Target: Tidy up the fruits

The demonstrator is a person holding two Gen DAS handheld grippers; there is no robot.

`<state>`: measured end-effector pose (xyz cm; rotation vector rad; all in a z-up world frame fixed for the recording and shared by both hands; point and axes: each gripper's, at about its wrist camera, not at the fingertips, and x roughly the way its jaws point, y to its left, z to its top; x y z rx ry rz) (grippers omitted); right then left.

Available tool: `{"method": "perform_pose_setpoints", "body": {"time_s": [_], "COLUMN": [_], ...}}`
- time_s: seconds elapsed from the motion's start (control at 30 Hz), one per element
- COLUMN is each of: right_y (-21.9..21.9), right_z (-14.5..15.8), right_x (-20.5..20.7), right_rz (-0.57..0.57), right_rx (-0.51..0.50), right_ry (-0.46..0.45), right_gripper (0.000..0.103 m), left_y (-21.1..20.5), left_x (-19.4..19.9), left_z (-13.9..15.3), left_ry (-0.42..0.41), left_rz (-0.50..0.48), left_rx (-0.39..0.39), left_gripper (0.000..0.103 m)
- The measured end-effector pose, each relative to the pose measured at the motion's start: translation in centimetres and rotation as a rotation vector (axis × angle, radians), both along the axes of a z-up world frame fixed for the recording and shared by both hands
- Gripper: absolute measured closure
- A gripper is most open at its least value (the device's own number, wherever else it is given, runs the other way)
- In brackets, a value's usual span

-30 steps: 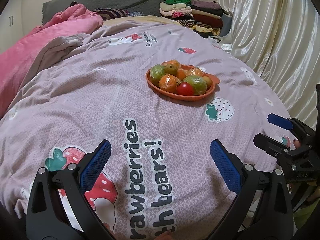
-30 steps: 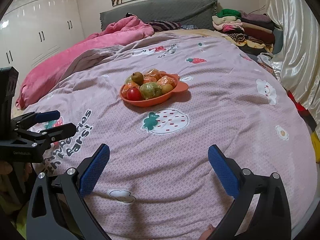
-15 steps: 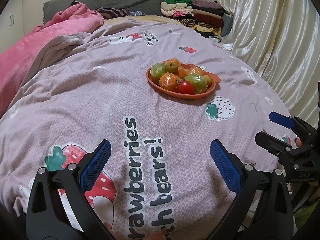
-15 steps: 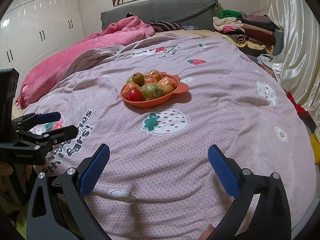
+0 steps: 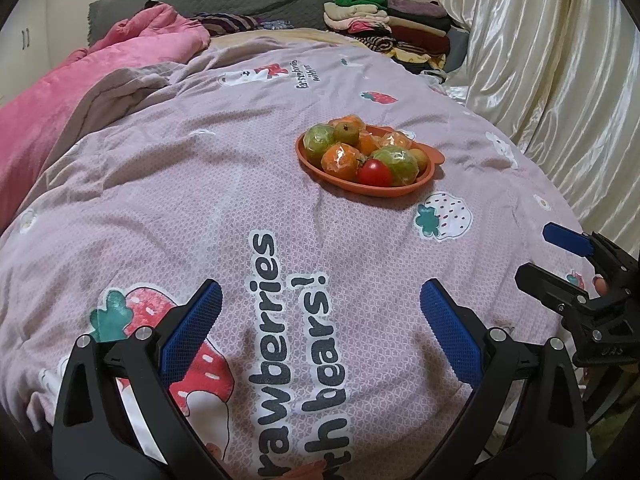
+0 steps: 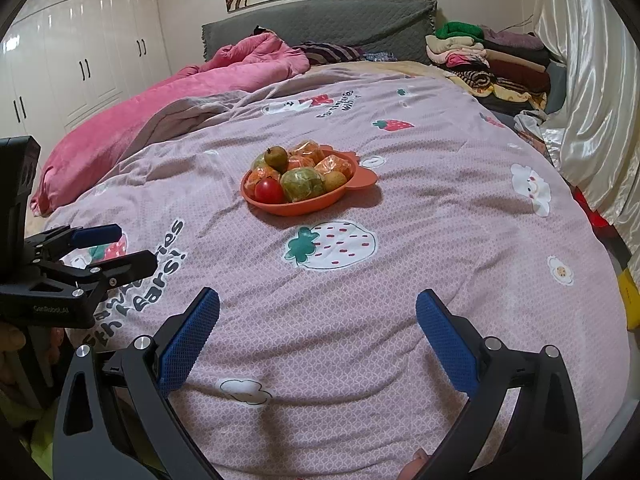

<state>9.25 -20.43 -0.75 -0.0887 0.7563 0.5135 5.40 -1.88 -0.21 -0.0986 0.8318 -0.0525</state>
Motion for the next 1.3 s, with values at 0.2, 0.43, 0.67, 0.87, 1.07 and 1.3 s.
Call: {"method": "perform_pose_setpoints", "body": {"time_s": [0.2,0.43,0.67,0.87,1.07,1.3], "right_y": [-0.06,-0.08,-0.11,-0.10,-0.13,-0.09], "right_z": [0.04,0.13,0.20,0.15,0.10,0.04], "right_x": [-0.04,-0.03,-0.07,-0.01,0.04,0.00], "right_rz": [0.002,0.003,0.003,0.000,-0.005,-0.006], "right_rx": [0.000,-0.003,-0.002,0.004,0.004,0.000], "right_ry": [0.000,-0.003,-0.004,0.005,0.007,0.007], "right_gripper": [0.005,0.005,0.005,0.005,0.005,0.005], "left_y": [0.24,0.22,0.22,0.33,0.39,0.36], "left_x": [0.06,0.15,0.19,0.19,0.18,0.27], "left_z": [-0.15,-0.23,-0.20,-0.30,-0.37,-0.42], "left_ry": [0.004,0.007,0.008,0.012,0.019,0.025], "left_rz": [0.010,0.015,0.016,0.023,0.033,0.045], "left_rx": [0.003,0.004,0.004,0.008,0.016,0.023], "left_gripper": [0.010,0.010,0.010,0.010,0.010,0.010]}}
